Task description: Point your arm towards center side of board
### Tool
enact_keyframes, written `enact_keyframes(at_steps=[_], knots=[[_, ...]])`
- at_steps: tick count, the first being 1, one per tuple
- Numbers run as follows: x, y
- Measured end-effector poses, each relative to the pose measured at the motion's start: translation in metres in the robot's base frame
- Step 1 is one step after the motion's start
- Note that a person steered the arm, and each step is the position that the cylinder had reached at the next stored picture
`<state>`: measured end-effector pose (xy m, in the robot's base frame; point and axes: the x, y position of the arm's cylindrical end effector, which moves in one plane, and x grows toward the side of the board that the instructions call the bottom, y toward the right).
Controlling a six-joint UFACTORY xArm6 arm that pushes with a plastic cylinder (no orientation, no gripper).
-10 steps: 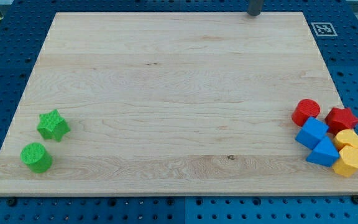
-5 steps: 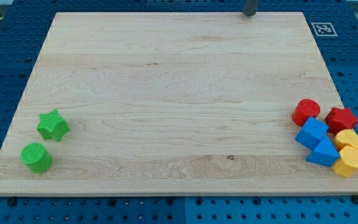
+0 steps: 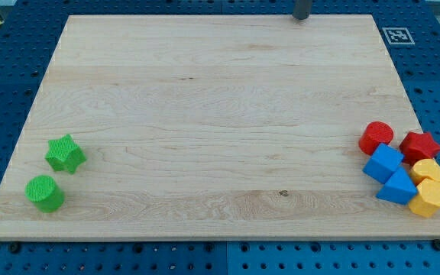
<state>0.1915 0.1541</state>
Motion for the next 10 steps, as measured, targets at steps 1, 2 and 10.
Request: enact_keyframes(at_steps=[1, 2, 10], knots=[[0.000, -0.002], [0.000, -0.002], [0.112, -0.059]])
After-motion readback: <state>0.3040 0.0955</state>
